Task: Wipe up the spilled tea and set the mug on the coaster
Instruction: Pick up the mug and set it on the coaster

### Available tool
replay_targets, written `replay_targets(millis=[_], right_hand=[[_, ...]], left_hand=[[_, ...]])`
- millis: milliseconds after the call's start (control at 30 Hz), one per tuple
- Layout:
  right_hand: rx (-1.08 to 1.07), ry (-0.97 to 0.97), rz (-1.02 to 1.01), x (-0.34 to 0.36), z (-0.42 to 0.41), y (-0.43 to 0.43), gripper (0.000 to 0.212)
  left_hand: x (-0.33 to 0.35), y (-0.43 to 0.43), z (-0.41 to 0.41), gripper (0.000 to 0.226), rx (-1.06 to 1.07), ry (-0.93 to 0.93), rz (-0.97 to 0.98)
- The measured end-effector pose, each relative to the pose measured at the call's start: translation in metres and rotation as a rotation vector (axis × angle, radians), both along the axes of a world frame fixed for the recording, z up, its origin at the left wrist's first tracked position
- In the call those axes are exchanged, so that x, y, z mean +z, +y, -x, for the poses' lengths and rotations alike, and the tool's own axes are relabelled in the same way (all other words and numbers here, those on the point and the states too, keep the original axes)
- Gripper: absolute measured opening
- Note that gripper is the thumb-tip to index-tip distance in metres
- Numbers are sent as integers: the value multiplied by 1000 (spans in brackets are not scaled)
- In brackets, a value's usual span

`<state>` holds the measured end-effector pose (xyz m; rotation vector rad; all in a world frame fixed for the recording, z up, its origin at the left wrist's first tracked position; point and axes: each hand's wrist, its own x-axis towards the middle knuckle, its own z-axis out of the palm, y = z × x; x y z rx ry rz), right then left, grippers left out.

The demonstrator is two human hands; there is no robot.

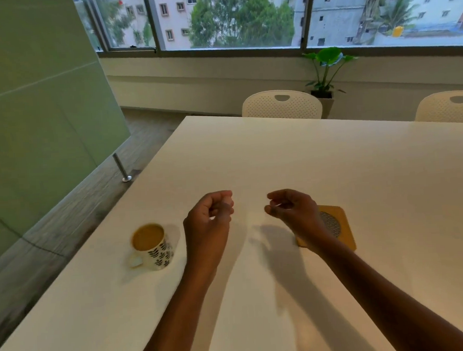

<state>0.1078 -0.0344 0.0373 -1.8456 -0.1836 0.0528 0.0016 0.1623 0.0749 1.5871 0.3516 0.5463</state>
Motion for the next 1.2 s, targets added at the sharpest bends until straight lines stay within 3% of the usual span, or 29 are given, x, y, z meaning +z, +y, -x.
replay_targets(millis=[267, 500, 733, 1067, 1200], right_hand=[[345, 40, -16, -9, 29, 125, 61], [489, 58, 2, -30, 43, 197, 86], [540, 52, 20, -50, 49, 225, 92], [563, 45, -36, -68, 56, 236, 94], [540, 10, -29, -71, 57, 237, 93]], left_hand=[[-8, 102, 68, 17, 314, -75, 52], [-42, 148, 91, 11, 458, 33, -31], [-87, 150, 91, 27, 470, 75, 19], [-111, 138, 89, 11, 494, 77, 48], [-117, 137, 88, 19, 507, 100, 53]])
